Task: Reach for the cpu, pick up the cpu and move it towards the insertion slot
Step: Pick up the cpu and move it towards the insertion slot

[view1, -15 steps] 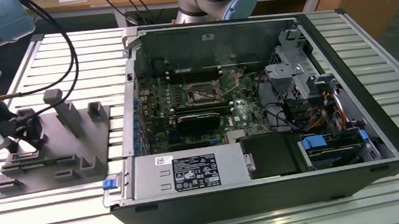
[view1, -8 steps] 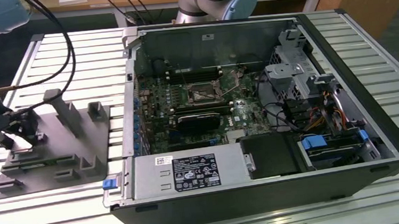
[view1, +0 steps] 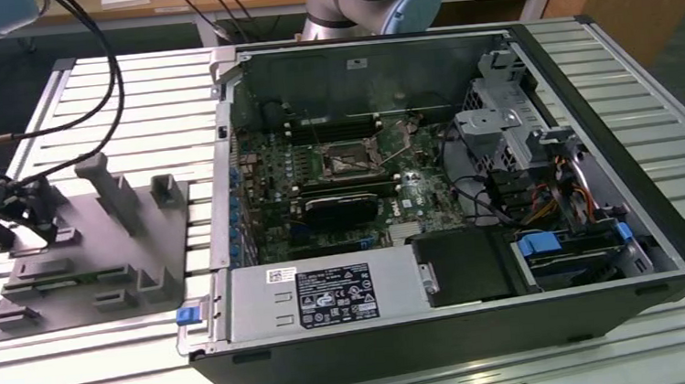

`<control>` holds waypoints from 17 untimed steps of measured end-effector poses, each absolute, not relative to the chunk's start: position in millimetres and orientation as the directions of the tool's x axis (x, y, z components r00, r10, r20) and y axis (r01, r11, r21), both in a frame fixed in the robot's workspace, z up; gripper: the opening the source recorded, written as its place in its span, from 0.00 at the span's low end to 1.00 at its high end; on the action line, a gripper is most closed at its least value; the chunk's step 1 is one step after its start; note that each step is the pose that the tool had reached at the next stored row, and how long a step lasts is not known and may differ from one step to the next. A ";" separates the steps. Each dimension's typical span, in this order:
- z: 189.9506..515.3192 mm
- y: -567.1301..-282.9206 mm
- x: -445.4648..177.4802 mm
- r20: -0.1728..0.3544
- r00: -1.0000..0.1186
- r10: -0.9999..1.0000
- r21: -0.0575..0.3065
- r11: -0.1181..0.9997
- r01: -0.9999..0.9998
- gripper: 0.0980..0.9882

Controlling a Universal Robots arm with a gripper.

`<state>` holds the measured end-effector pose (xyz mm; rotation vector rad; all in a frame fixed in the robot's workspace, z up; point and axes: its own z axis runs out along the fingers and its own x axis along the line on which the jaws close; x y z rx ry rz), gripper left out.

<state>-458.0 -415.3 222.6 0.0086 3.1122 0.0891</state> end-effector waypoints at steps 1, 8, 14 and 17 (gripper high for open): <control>226.3 -415.3 -458.0 -0.028 -1.000 0.006 0.057 0.998 0.005 0.49; 255.6 -415.3 -458.0 -0.028 -1.000 0.006 0.057 0.998 0.005 0.49; 283.0 -415.3 -458.0 -0.028 -1.000 0.006 0.057 0.998 0.005 0.49; 296.9 -415.3 -458.0 -0.028 -1.000 0.006 0.057 0.998 0.005 0.49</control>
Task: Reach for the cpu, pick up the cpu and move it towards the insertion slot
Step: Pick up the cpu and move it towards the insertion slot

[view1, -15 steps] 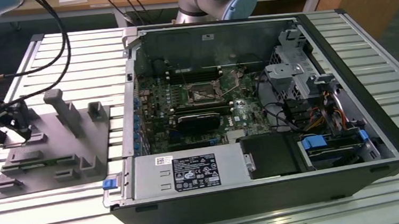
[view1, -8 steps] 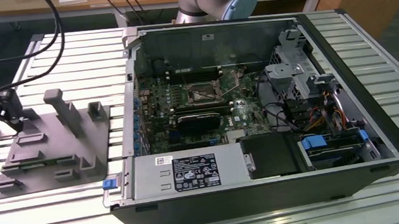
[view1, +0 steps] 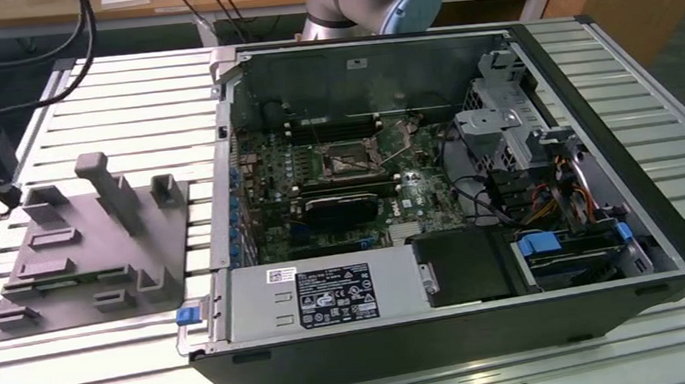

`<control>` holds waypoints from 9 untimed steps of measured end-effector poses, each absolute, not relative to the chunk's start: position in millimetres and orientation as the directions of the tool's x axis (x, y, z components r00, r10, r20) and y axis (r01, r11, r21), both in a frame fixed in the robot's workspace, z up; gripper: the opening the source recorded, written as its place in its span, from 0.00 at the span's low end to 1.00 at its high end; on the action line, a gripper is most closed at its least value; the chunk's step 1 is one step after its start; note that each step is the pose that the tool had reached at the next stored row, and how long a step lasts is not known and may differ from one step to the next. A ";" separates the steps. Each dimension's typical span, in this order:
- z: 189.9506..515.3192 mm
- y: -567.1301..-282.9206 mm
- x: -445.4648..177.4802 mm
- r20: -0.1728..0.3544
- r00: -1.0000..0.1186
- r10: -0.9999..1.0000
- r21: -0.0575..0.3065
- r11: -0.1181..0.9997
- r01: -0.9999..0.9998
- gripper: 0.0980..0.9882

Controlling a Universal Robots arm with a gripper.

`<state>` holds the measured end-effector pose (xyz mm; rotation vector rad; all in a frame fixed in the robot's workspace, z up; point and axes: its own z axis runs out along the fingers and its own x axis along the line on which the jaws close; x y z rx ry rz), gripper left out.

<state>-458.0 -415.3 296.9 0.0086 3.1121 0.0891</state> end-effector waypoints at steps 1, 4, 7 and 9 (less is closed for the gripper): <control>301.4 -415.3 -458.0 -0.028 -1.000 0.006 0.057 0.998 0.005 0.49; 314.9 -415.3 -458.0 -0.028 -1.000 0.006 0.057 0.998 0.005 0.49; 328.3 -415.3 -458.0 -0.028 -1.000 0.006 0.057 0.998 0.005 0.49; 337.7 -415.3 -458.0 -0.028 -1.000 0.006 0.057 0.998 0.005 0.49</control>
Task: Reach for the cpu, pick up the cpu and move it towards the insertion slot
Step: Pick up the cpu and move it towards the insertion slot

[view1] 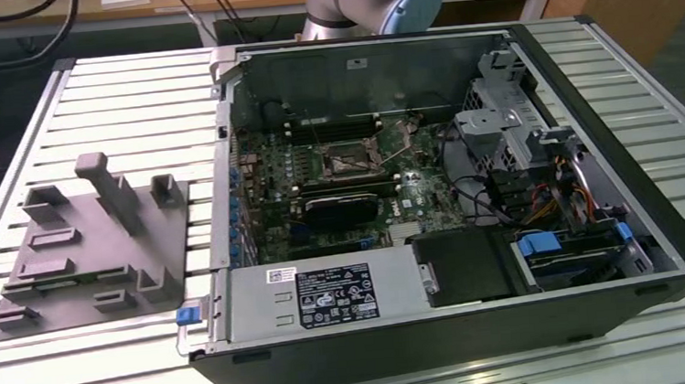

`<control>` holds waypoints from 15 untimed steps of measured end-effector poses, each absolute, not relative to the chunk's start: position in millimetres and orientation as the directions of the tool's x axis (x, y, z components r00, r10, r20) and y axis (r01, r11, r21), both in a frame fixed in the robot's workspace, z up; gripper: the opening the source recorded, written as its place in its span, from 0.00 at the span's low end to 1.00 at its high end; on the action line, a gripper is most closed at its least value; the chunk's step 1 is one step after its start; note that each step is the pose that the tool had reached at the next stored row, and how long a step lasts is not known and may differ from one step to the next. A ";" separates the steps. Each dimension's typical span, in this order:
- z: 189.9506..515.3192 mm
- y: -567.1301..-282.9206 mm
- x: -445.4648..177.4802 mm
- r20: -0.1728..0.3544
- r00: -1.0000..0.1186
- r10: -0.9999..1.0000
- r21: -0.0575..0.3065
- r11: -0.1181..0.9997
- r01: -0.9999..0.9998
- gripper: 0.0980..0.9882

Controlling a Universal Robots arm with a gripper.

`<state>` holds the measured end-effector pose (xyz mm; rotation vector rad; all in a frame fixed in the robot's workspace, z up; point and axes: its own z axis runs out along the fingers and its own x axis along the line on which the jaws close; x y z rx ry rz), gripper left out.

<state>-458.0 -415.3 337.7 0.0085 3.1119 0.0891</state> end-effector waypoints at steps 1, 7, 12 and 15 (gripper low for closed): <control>342.1 -415.3 -458.0 -0.028 -1.000 0.006 0.057 0.998 0.005 0.49; 368.7 -415.1 -458.0 -0.029 -1.000 0.006 0.057 0.998 0.005 0.49; 388.6 -414.7 -458.0 -0.029 -1.000 0.006 0.057 0.998 0.005 0.49; 399.3 -414.2 -458.0 -0.029 -1.000 0.006 0.057 0.998 0.005 0.49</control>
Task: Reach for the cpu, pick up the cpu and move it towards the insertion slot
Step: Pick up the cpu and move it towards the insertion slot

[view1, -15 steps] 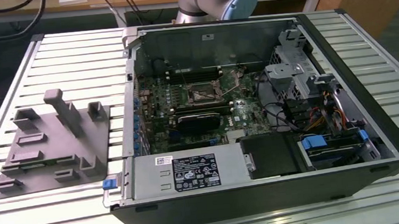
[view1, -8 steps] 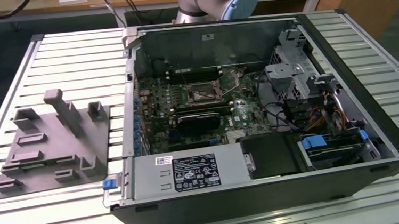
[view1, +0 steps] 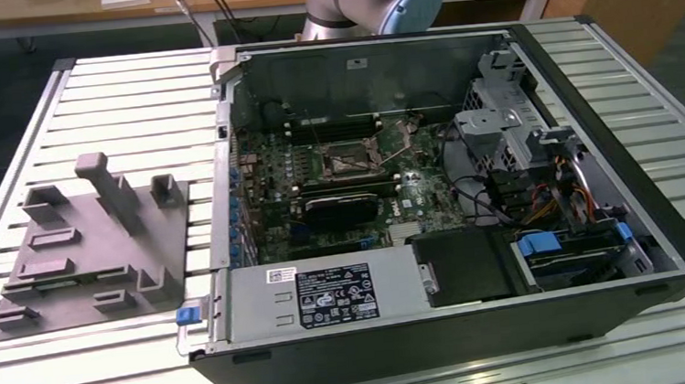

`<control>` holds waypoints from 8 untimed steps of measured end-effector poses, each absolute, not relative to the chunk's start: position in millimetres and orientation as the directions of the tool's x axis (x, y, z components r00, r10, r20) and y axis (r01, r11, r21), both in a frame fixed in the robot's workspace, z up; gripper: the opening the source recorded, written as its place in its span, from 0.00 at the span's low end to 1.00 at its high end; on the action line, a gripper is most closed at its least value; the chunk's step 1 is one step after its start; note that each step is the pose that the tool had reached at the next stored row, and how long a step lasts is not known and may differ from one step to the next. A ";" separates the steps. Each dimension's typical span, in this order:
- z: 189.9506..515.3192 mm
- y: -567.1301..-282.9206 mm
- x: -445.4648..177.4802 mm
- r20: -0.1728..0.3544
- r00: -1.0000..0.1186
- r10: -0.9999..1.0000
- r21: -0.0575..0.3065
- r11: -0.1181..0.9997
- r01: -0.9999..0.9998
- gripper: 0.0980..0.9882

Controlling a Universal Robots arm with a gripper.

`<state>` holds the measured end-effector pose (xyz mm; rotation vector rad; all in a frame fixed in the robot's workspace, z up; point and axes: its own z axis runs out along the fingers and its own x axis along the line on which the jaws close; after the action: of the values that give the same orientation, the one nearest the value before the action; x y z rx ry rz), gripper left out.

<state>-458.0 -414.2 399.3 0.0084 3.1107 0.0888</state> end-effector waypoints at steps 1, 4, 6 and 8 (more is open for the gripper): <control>402.6 -414.0 -458.0 -0.029 -1.000 0.006 0.057 0.998 0.005 0.49; 409.9 -413.6 -458.0 -0.030 -1.000 0.006 0.057 0.998 0.005 0.49; 413.2 -413.1 -458.0 -0.029 -1.000 0.006 0.057 0.998 0.005 0.49; 414.6 -413.1 -458.0 -0.030 -1.000 0.006 0.057 0.998 0.005 0.49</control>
<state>-458.0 -413.1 414.6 0.0084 3.1105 0.0887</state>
